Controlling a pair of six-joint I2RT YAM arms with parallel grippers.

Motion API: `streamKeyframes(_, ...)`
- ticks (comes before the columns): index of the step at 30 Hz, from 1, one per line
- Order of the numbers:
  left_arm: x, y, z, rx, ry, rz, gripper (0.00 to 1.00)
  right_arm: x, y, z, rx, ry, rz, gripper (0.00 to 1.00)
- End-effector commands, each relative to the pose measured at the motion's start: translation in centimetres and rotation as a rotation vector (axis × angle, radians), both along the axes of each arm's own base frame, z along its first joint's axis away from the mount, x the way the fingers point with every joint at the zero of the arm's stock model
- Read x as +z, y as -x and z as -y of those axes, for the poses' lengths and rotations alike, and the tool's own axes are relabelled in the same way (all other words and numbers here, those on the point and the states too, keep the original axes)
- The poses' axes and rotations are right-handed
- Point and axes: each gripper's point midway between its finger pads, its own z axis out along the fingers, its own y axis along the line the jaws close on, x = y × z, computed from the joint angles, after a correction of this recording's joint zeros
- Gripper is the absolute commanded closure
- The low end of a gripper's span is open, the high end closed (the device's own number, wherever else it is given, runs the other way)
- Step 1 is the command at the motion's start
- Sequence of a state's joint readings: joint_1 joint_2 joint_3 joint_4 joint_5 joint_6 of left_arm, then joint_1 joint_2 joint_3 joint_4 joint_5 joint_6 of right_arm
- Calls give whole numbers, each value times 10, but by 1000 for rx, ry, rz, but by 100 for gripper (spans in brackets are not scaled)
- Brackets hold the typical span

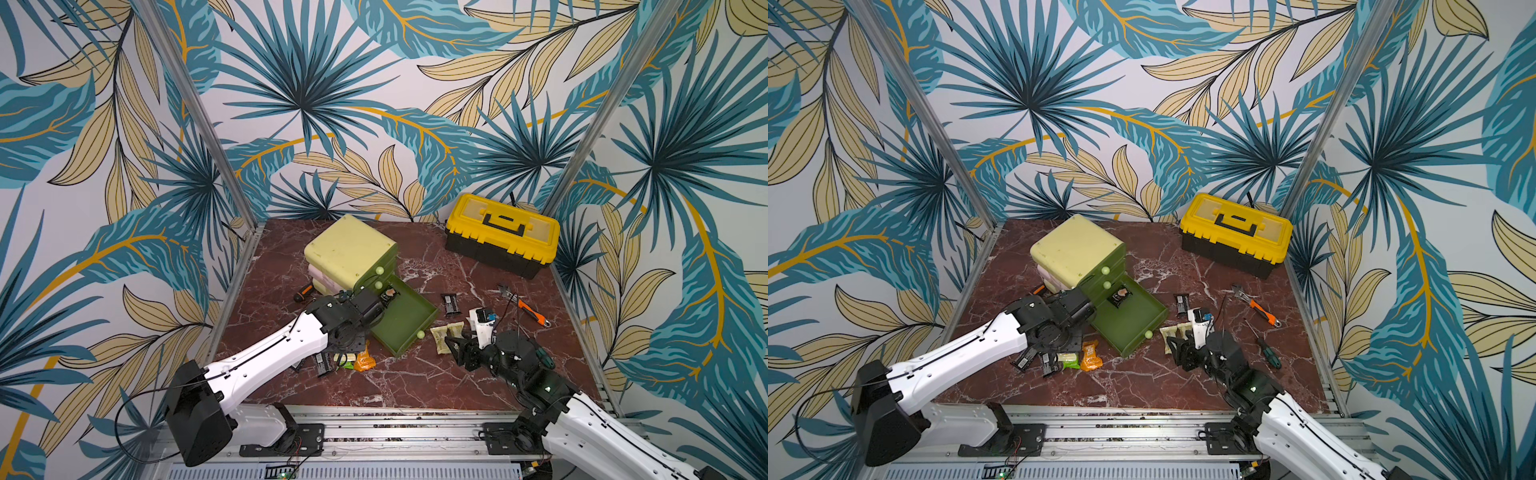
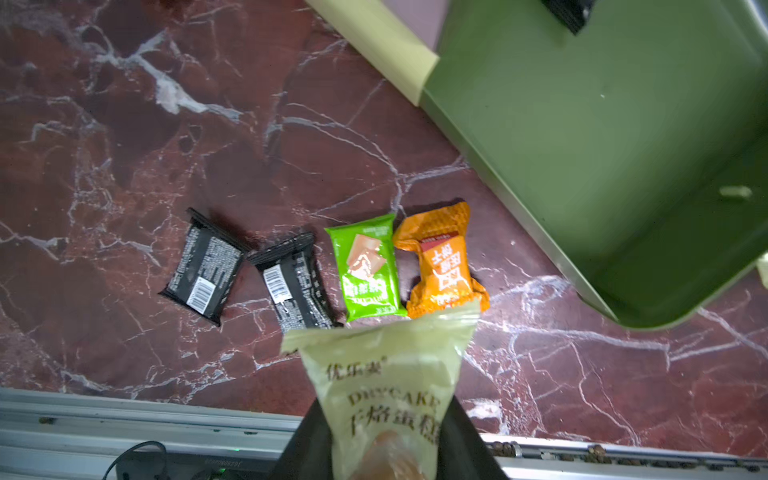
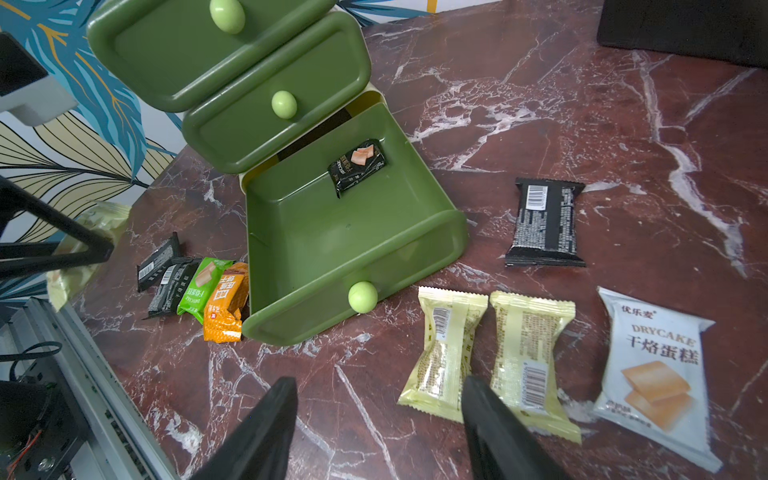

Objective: Take the cookies out of the drawer
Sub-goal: Place the cookie at the center of the board.

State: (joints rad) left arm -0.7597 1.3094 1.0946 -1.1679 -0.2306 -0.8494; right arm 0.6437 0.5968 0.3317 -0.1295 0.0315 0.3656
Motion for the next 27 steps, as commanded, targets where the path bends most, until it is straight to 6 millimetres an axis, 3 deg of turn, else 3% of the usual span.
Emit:
streamKeyframes(1, -2, -24, -12, 40, 51, 65, 61, -3, 1, 0, 10, 1, 9, 33)
streamKeyframes(5, -11, -43, -37, 102, 115, 41, 60, -1, 2, -2, 21, -5, 10, 33)
streamKeyframes(13, -48, -58, -83, 191, 93, -43, 61, 2, 2, 1, 8, -7, 24, 33)
streamKeyframes(18, -71, -65, -82, 182, 103, -93, 61, 3, 1, 1, 7, -5, 29, 33)
streamKeyframes(27, -94, -93, -82, 147, 56, -139, 61, 4, 0, 3, -2, 1, 36, 33)
